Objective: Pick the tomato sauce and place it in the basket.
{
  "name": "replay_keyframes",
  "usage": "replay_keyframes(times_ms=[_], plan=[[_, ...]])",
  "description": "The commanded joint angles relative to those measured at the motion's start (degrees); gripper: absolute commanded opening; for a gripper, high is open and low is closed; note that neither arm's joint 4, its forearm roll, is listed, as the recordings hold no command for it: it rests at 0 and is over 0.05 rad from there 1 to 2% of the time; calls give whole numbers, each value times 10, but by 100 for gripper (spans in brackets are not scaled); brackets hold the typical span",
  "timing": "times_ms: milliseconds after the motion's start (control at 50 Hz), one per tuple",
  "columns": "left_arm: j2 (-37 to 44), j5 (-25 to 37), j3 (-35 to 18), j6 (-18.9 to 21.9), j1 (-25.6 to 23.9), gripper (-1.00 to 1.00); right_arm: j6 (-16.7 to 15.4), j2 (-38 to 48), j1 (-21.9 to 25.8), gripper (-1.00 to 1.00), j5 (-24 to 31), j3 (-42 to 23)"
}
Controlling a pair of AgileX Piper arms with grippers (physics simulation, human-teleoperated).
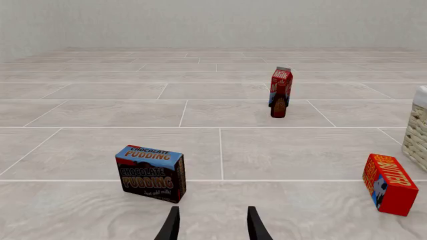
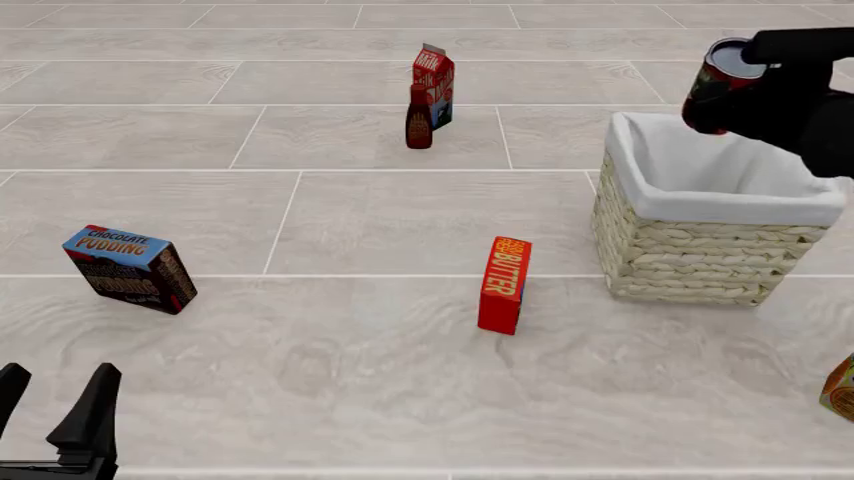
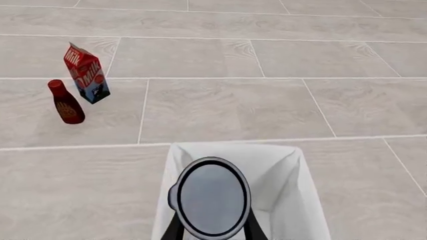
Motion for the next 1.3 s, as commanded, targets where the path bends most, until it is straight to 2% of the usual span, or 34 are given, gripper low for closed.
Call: replay_keyframes(times_ms=[20,540,1300], plan=[[0,0,0,0,0,100,8,7,-3,-100,13,-14],[0,0,0,0,0,100,17,38,-24,-100,27,-45],[0,0,0,0,0,100,8,71,-28,-100,36,-68]])
